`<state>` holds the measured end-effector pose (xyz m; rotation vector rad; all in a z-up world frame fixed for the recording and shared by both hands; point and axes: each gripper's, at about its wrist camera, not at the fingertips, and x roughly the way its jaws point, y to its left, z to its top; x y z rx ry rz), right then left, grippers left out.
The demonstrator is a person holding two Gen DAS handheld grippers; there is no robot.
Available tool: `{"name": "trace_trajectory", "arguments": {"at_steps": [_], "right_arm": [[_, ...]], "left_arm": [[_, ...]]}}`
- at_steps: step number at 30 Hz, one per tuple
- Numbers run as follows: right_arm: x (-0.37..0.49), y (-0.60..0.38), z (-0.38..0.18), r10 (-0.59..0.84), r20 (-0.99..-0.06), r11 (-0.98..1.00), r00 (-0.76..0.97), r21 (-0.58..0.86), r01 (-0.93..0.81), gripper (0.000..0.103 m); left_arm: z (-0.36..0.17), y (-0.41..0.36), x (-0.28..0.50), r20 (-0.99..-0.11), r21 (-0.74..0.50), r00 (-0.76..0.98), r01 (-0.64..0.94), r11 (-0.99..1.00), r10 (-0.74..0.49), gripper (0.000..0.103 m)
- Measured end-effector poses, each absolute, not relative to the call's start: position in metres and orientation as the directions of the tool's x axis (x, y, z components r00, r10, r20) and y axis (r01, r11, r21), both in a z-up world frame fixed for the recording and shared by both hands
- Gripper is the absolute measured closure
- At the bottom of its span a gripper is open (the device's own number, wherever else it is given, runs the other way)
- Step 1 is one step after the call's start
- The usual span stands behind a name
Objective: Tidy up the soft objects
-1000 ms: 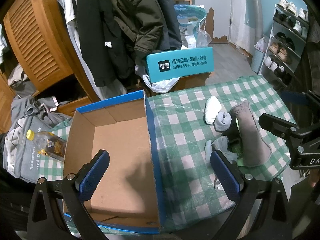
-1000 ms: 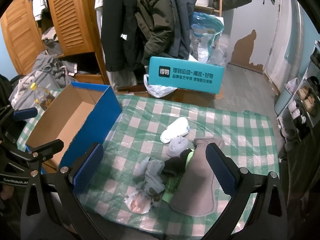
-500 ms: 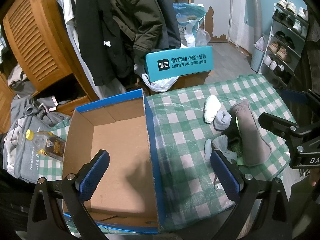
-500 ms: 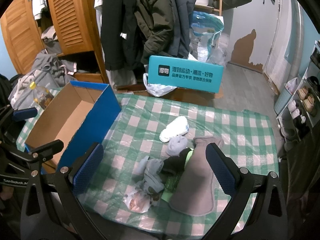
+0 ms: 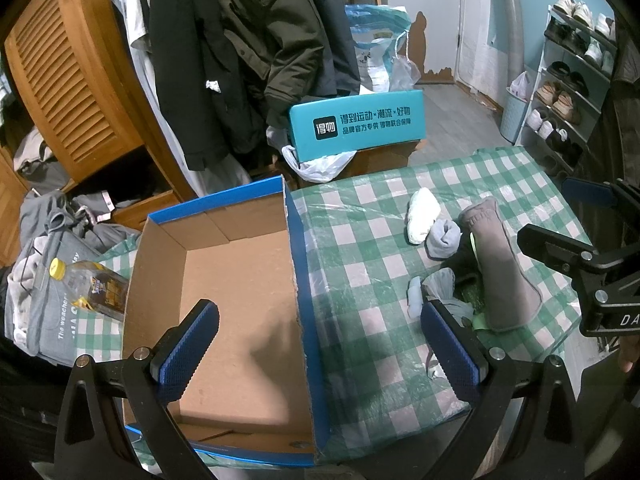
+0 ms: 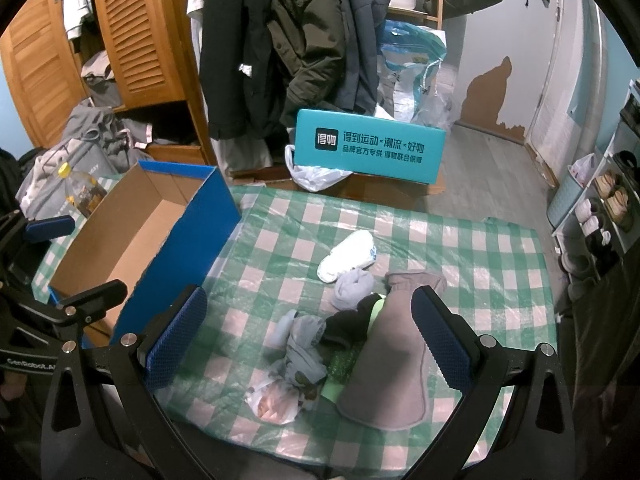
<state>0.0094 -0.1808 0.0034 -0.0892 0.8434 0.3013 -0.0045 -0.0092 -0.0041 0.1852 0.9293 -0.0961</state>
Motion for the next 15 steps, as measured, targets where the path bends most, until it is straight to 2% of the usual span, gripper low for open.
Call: {"name": "trace_trajectory", "arguments": {"at_steps": [15], "right_arm": [[0.0104, -0.1814, 0.0020, 0.222, -0.750, 0.955, 0.623, 0.037, -0.295, 0.002]], "left_arm": [[-0.0048, -0.0102, -0.0038, -0.806, 0.114, 0.593, 0.162, 0.980, -0.004, 0.001]]}}
